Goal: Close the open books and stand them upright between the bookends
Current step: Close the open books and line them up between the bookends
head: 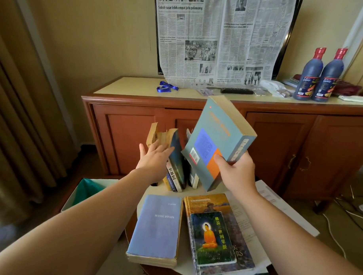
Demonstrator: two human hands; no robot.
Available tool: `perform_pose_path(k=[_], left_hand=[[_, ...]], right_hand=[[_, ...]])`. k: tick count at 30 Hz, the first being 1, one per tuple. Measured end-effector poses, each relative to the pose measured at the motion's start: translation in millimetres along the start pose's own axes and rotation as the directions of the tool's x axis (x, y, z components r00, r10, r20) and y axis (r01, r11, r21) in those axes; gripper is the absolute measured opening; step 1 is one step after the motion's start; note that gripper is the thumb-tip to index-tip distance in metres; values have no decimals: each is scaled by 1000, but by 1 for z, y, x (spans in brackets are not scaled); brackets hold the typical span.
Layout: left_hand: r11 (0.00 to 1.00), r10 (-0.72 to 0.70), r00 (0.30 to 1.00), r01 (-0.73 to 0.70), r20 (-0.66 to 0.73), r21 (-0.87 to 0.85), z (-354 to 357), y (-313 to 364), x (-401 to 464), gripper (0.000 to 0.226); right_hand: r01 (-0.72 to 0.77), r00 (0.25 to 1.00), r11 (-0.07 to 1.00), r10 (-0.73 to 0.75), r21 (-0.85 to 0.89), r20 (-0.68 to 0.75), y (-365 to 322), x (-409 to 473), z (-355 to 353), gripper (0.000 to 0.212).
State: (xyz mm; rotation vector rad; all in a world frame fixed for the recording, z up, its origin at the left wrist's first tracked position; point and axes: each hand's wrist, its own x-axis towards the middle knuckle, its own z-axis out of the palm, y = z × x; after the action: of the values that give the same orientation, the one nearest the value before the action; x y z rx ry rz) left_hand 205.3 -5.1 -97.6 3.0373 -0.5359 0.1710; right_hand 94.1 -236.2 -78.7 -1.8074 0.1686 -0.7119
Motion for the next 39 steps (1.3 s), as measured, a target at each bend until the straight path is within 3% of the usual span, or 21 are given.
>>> perform_pose_path(k=[5, 11, 19, 33, 39], left_hand=[[999, 3, 1000, -4, -17, -50, 5, 2, 2, 80], [993, -4, 999, -1, -37, -120, 4, 4, 1, 74], [955, -30, 992, -9, -125, -295, 10, -5, -1, 80], [966, 57, 968, -114, -243, -230, 29, -8, -3, 74], [983, 90, 968, -125, -233, -138, 32, -8, -1, 72]], right_hand=[[-10, 998, 1000, 9, -10, -61, 2, -7, 16, 32], [12, 1000, 998, -11, -63, 28, -1, -15, 58, 37], [-96, 989, 988, 108, -121, 104, 16, 4, 109, 32], [-120, 959, 974, 163, -190, 230, 64, 14, 125, 56], [-134, 937, 964, 199, -230, 286, 70, 13, 121, 64]])
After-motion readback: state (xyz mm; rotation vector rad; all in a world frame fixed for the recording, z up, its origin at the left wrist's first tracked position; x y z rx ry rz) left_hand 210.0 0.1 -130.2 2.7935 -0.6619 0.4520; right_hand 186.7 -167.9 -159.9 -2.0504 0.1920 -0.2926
